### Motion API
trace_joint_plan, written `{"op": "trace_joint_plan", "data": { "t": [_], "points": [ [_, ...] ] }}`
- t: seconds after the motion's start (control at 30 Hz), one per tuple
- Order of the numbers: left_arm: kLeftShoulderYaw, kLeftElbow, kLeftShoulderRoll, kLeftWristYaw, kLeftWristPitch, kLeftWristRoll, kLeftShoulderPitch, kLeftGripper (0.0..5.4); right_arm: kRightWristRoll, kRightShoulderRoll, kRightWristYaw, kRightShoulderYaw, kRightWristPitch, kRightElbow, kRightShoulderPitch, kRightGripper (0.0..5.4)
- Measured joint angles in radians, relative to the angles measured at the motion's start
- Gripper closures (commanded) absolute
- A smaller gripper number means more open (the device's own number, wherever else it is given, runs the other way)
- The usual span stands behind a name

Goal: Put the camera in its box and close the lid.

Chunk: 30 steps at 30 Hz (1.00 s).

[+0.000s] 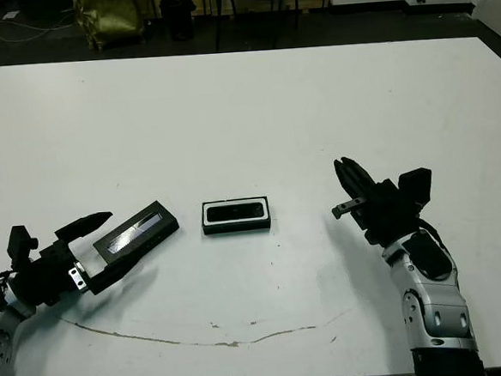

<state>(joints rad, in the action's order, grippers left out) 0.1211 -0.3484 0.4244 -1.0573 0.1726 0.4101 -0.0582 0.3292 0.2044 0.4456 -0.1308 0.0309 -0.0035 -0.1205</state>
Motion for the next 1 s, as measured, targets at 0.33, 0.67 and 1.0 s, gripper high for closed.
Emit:
{"op": "trace_joint_plan", "data": {
  "t": [0.33,0.67,1.0],
  "points": [
    [0.001,0.018,0.002,0.037,-0.081,0.003,0.004,0.03,0.006,0.0,0.004,0.0,0.0,0.002,0.0,5.4],
    [-0.034,0.133,0.047,0.108,-0.203,-0.052,0.023,0.25,0.004,0.0,0.002,0.002,-0.001,0.003,0.0,5.4],
    [-0.1,0.319,0.128,0.134,-0.295,-0.143,0.031,2.61,-0.014,0.0,-0.015,0.004,0.0,-0.001,0.001,5.4]
  ]
}}
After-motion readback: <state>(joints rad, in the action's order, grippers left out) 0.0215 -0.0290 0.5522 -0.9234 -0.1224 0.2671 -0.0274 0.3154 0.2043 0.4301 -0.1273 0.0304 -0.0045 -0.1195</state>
